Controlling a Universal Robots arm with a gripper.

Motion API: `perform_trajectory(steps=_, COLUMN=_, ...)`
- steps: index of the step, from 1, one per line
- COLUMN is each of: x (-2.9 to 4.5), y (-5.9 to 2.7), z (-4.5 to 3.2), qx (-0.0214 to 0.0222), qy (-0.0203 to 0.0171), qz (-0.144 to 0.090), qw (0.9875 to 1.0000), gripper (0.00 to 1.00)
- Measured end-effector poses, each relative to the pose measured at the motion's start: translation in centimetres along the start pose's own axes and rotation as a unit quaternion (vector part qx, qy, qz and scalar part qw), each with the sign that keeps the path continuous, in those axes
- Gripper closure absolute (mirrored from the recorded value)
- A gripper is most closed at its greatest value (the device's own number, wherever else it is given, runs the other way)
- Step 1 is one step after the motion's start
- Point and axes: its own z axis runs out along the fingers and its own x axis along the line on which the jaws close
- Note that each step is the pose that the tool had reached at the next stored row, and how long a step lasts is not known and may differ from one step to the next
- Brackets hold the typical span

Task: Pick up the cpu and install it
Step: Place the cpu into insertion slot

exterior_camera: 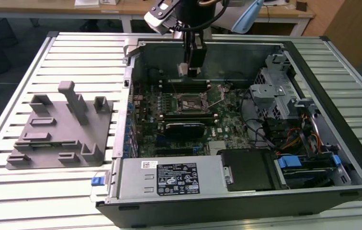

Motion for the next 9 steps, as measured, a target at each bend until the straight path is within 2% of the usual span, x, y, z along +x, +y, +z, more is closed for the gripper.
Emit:
perform_trajectory(steps=3, x=0.08, y=0.00, z=0.30, qx=0.0000, qy=0.0000, qz=0.000, qw=1.0000, gripper=0.47)
perform_trajectory(steps=9, x=0.11, y=0.00, z=0.41, qx=0.0000, qy=0.0000, qz=0.000, qw=1.0000, gripper=0.47)
